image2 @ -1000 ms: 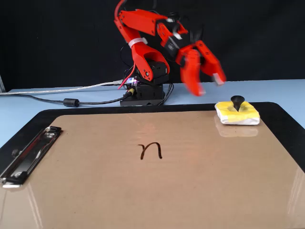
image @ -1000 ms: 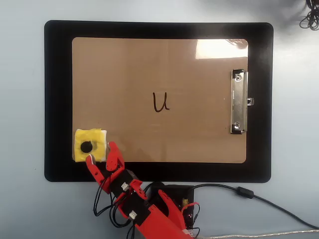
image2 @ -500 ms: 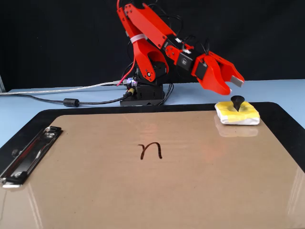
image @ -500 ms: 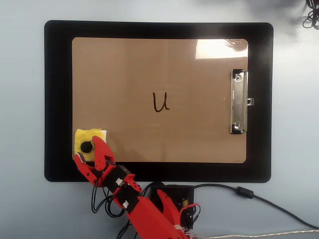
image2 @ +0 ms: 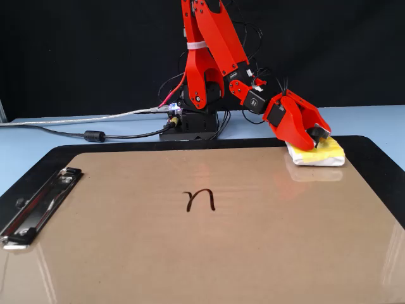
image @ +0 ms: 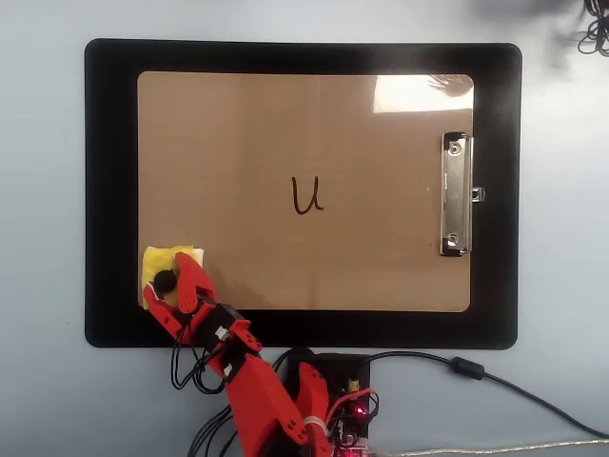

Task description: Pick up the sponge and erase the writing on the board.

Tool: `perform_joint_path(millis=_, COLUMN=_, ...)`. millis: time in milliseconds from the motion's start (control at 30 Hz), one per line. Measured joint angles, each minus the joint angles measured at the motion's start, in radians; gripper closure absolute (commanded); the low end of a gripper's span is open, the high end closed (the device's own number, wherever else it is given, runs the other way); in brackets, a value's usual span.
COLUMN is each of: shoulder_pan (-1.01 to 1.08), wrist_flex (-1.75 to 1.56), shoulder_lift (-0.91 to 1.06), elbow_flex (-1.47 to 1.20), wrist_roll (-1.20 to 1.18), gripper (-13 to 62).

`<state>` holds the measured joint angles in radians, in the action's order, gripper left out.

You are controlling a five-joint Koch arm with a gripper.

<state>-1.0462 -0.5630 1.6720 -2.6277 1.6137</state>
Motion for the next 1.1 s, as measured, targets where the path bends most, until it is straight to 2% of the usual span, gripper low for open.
perform_joint_path(millis=67, shoulder_pan=0.0, wrist_flex=0.0, shoulder_lift=-0.017, elbow_flex=0.0, wrist_roll=-0.002, gripper=18.7)
perform_joint_path(millis=133, shoulder_pan=0.0, wrist_flex=-0.009, shoulder_lift=-0.034, elbow_flex=0.002, wrist_roll=-0.005, gripper=23.4)
perform_joint_path(millis=333, shoulder_pan=0.017, wrist_flex=-0.035, shoulder_lift=-0.051, elbow_flex=0.003, wrist_roll=-0.006, gripper=47.5)
perform_joint_path(millis=400, shoulder_pan=0.023, wrist_flex=-0.037, shoulder_lift=-0.052, elbow_flex=0.003, wrist_roll=-0.006, gripper=53.2)
perform_joint_path(millis=700, shoulder_pan=0.052, wrist_flex=-0.035, shoulder_lift=-0.049, elbow_flex=0.017, wrist_roll=-0.003, gripper=53.7)
perform_joint_path(millis=867, shoulder_pan=0.077, wrist_flex=-0.003, shoulder_lift=-0.046, elbow_flex=0.183, wrist_roll=0.018, gripper=53.8)
perform_joint_path(millis=967, shoulder_pan=0.155, wrist_flex=0.163, shoulder_lift=-0.023, elbow_flex=0.316, wrist_roll=0.066, gripper=53.7)
perform_joint_path(millis=1100, shoulder_pan=0.321, wrist_flex=0.526, shoulder_lift=0.178, elbow_flex=0.356, wrist_roll=0.106, gripper=53.6)
